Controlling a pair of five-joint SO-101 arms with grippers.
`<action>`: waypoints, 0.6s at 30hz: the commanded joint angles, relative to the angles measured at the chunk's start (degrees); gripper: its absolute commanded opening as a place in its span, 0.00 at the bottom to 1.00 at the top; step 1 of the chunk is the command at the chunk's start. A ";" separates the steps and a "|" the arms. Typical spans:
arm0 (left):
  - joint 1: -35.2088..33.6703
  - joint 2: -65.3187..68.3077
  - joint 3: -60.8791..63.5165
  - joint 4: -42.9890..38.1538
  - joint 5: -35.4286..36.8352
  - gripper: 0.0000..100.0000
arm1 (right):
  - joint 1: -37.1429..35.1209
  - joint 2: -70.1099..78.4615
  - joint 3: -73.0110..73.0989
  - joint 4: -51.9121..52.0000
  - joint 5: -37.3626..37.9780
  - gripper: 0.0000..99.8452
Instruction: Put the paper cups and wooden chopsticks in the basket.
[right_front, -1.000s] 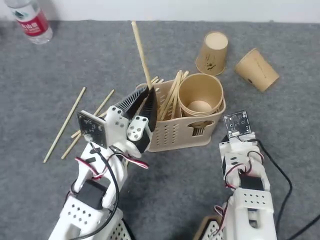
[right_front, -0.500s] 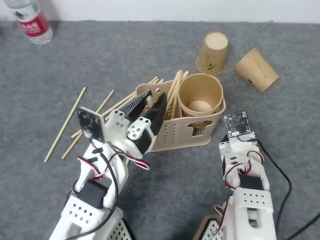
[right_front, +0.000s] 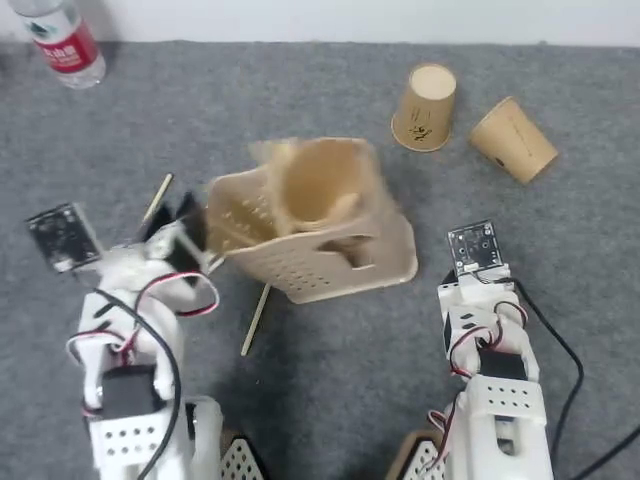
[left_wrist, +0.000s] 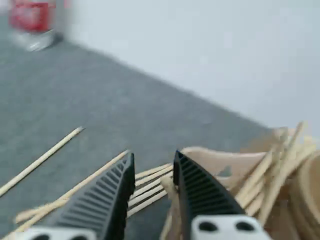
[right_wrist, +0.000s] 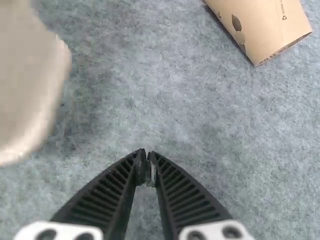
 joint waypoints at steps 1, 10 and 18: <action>-5.36 0.00 5.14 0.53 0.26 0.12 | 0.22 -0.92 -0.70 -1.19 0.70 0.02; 14.59 0.62 -7.52 -4.57 0.35 0.12 | 1.10 -0.92 -0.70 -1.19 0.70 0.02; 21.27 4.84 -8.13 -12.75 0.00 0.11 | 1.01 -0.92 -0.62 -1.19 0.70 0.02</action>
